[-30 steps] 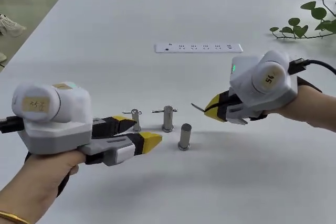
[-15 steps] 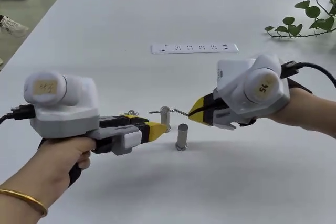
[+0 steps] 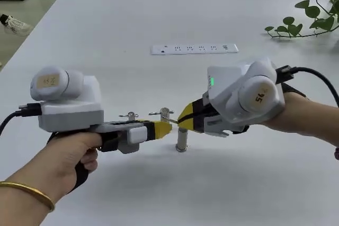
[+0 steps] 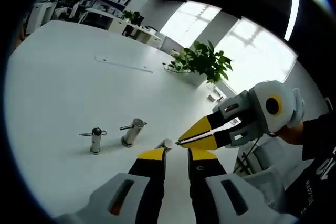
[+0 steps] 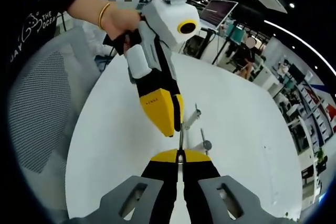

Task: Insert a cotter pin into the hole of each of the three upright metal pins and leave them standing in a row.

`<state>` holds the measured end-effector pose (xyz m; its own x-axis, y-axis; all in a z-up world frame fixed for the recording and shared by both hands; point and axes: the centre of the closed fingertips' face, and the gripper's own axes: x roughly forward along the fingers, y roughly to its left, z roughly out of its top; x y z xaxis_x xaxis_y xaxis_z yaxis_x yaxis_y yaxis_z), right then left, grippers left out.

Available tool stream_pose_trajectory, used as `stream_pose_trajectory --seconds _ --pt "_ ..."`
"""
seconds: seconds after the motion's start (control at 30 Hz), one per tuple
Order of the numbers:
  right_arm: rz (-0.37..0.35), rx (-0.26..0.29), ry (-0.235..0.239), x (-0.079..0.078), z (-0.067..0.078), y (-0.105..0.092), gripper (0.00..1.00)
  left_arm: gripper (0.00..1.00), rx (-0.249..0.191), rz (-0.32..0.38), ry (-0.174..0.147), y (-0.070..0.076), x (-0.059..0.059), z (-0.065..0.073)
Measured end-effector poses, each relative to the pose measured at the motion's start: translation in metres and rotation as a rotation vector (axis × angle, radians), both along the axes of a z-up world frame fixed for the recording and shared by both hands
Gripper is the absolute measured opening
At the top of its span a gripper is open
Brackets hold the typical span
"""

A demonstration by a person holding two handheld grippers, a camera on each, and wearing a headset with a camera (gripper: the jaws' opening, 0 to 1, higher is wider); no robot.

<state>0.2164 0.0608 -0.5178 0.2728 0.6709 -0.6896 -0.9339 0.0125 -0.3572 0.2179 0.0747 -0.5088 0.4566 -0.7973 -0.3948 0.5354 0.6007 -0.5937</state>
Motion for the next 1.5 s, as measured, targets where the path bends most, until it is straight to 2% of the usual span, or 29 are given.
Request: stream_pose_trajectory --seconds 0.17,0.43,0.5,0.77,0.97,1.03,1.07,1.27,1.33,1.5 --pt "0.027 -0.004 -0.004 -0.006 0.000 0.005 0.00 0.10 -0.023 -0.002 0.015 -0.002 -0.001 0.002" --pt "0.036 -0.003 -0.001 -0.009 0.000 0.008 0.00 0.04 -0.039 -0.010 0.015 -0.005 -0.002 0.004" --pt "0.032 0.007 0.011 -0.010 0.001 0.009 0.00 0.02 -0.039 -0.009 0.016 -0.005 -0.002 0.004" --pt "0.028 0.009 0.011 -0.010 0.001 0.008 0.00 0.00 -0.039 -0.006 0.017 -0.004 -0.003 0.003" --pt "0.017 0.023 0.025 -0.010 0.002 0.007 0.00 0.00 -0.012 -0.037 -0.042 -0.006 -0.004 0.005" --pt "0.002 0.038 0.048 -0.010 0.002 0.007 0.00 0.00 -0.003 -0.046 -0.062 -0.006 -0.004 0.006" --pt "-0.013 0.048 0.074 -0.010 0.002 0.007 0.00 0.00 0.006 -0.054 -0.075 -0.007 -0.004 0.005" --pt "-0.045 0.092 0.119 -0.010 0.003 0.007 0.00 0.00 0.032 -0.086 -0.138 -0.007 -0.005 0.006" --pt "-0.061 0.116 0.143 -0.010 0.004 0.007 0.00 0.00 0.043 -0.103 -0.171 -0.006 -0.005 0.007" --pt "-0.105 0.169 0.213 -0.010 0.004 0.005 0.00 0.00 0.037 -0.124 -0.204 -0.004 -0.007 0.010"
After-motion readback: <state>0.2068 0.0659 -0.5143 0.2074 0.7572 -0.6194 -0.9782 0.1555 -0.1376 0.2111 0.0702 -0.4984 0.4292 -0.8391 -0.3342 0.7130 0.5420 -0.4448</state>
